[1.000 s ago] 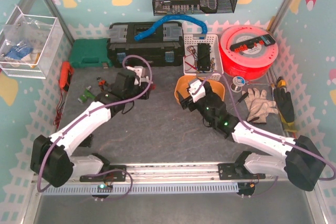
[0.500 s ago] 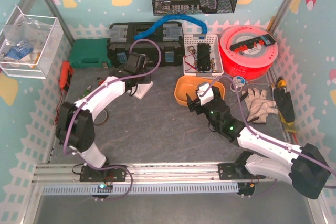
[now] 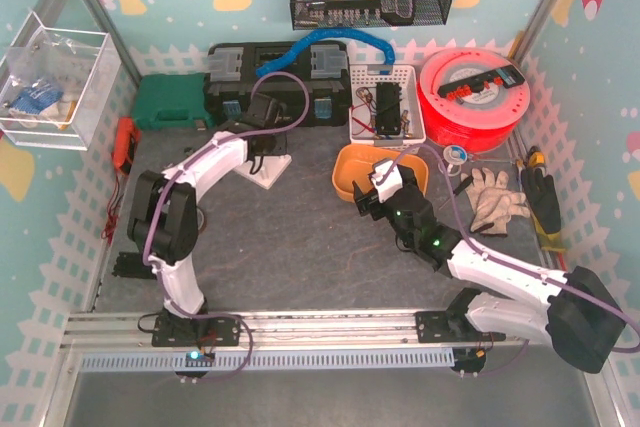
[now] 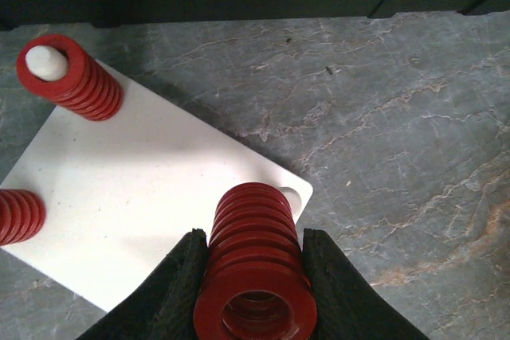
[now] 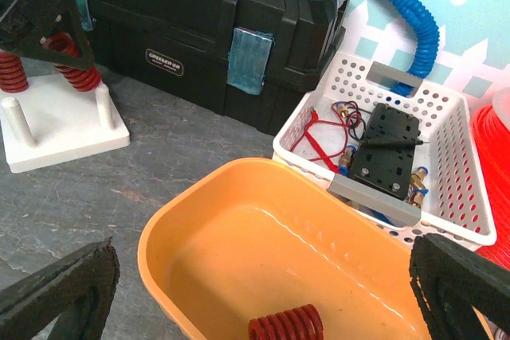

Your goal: Install the large spring

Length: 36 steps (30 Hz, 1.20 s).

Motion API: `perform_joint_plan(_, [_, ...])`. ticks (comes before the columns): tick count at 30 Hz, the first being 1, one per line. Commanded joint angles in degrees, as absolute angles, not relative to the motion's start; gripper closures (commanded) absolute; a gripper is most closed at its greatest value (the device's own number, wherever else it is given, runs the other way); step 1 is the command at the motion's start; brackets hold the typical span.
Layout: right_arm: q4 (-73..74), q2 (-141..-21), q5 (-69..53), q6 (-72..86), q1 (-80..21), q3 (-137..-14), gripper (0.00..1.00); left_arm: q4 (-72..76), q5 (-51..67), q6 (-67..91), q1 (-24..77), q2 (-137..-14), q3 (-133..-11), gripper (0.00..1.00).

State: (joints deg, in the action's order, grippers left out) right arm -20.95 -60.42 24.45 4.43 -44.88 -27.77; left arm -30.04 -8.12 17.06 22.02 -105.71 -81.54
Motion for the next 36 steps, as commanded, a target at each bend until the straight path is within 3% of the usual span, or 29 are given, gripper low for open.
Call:
perform_joint_plan(1, [-21.4, -60.5, 25.1, 4.8, -44.5, -27.6, 0.01, -30.1, -5.7, 15.5, 21.6, -107.0, -84.9, 1.0])
perform_joint_plan(16, [-21.4, -60.6, 25.5, 4.3, -44.4, -27.6, 0.01, -30.3, -3.5, 15.2, 21.4, -110.9, -87.2, 0.97])
perform_joint_plan(23, [-21.4, -61.0, 25.4, 4.3, -44.4, -27.7, 0.01, -30.5, -4.3, 15.1, 21.2, -112.8, -87.7, 0.84])
perform_joint_plan(29, [-21.4, -61.1, 25.6, 4.1, -44.4, -27.7, 0.01, -30.8, -4.0, 14.9, 20.8, -114.1, -88.4, 0.65])
perform_joint_plan(36, [-21.6, -61.3, 25.7, 4.0, -44.4, -27.7, 0.01, -30.8, -3.5, 14.7, 20.5, -115.0, -89.3, 0.62])
